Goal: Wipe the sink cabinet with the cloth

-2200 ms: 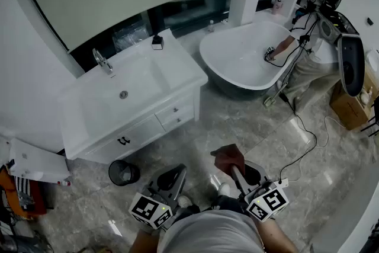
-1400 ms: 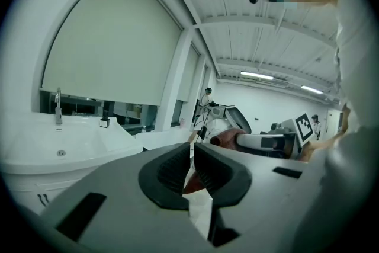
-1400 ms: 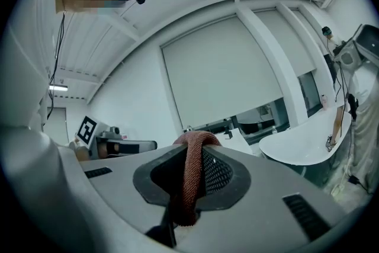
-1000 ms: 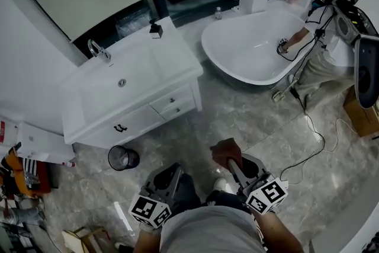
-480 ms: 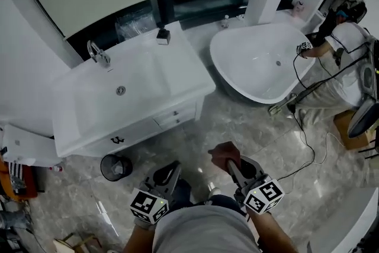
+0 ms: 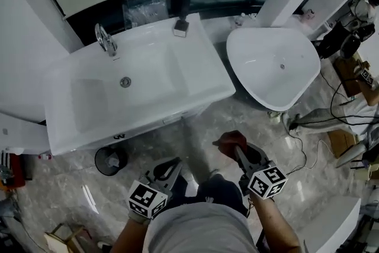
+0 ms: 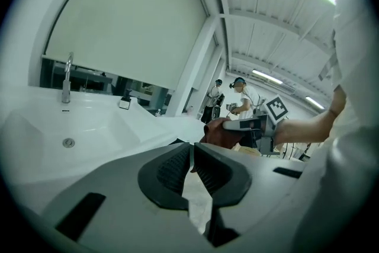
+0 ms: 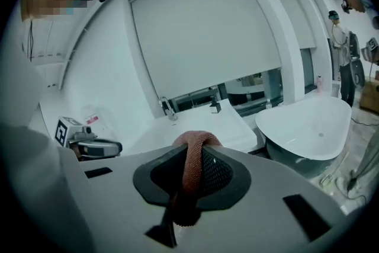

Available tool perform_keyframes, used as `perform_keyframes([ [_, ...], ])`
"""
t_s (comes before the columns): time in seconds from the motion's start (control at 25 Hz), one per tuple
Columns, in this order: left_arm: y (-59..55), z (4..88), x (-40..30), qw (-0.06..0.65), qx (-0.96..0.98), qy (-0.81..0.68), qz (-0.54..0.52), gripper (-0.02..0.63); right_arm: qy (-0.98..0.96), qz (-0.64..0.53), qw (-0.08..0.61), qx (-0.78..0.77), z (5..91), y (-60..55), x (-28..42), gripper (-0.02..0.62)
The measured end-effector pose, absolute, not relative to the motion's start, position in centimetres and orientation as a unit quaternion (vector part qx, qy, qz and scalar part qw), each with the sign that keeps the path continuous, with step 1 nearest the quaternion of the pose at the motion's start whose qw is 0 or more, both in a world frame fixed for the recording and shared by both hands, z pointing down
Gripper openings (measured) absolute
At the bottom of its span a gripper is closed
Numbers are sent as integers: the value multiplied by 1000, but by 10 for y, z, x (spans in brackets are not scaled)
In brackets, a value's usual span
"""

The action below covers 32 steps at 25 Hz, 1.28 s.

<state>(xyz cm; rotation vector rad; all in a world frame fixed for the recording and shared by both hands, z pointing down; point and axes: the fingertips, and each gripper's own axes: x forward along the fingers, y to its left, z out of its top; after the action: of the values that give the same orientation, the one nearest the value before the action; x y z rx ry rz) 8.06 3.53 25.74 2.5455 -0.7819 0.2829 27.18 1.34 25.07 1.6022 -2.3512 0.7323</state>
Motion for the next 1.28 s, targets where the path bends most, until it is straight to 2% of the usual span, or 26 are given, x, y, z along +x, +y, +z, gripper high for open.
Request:
perform_keyframes([
  [0.4,16,312,57,278,872,-387,116,12,-834,269,176,448,347,-59,254,55],
  [0.6,25,341,58,306,821,-472,98,12,-834,294,213,416,424,-92,261,55],
  [0.76,38,378,45,301,781,-534,119,12,-825,310,234,411,487,-119,266,55],
  [1.04,60,439,45,338,721,-598,85,12,-822,306,247,411,563,-170,260,55],
  [1.28,72,479,54,358,689,-630,12,12,-830,283,251,410,615,-208,247,55],
])
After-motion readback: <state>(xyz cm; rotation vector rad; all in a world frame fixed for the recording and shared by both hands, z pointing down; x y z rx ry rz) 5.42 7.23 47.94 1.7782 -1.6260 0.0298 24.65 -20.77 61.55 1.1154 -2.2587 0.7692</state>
